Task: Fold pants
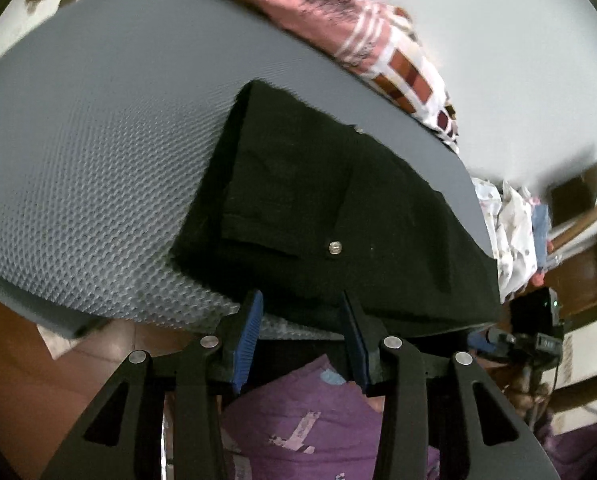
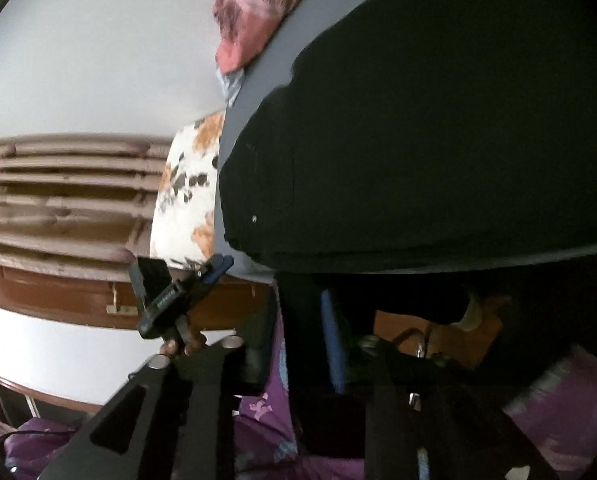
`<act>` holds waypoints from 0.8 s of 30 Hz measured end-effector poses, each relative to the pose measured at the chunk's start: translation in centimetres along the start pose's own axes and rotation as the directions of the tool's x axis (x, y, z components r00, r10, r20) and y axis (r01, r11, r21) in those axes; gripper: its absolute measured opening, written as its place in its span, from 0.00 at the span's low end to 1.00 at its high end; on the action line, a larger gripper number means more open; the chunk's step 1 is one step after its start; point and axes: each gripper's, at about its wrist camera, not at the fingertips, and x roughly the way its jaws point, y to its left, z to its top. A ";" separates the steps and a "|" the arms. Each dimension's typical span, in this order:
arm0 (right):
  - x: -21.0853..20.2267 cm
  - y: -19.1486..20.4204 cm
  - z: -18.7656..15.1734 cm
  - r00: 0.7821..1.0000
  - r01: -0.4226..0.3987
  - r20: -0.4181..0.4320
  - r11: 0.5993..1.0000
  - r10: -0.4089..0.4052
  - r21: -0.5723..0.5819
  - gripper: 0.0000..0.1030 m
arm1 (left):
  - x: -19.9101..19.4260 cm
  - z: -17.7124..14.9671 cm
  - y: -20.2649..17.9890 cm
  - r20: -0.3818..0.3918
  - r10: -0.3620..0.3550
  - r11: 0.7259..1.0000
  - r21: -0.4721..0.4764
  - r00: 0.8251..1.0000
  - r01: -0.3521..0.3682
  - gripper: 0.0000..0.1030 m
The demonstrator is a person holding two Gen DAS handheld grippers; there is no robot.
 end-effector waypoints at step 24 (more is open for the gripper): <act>3.0 -2.1 -1.3 1.000 -0.021 -0.012 0.994 0.023 0.108 0.52 | 1.6 2.4 1.5 0.039 -0.129 0.987 -0.093 0.991 0.132 0.40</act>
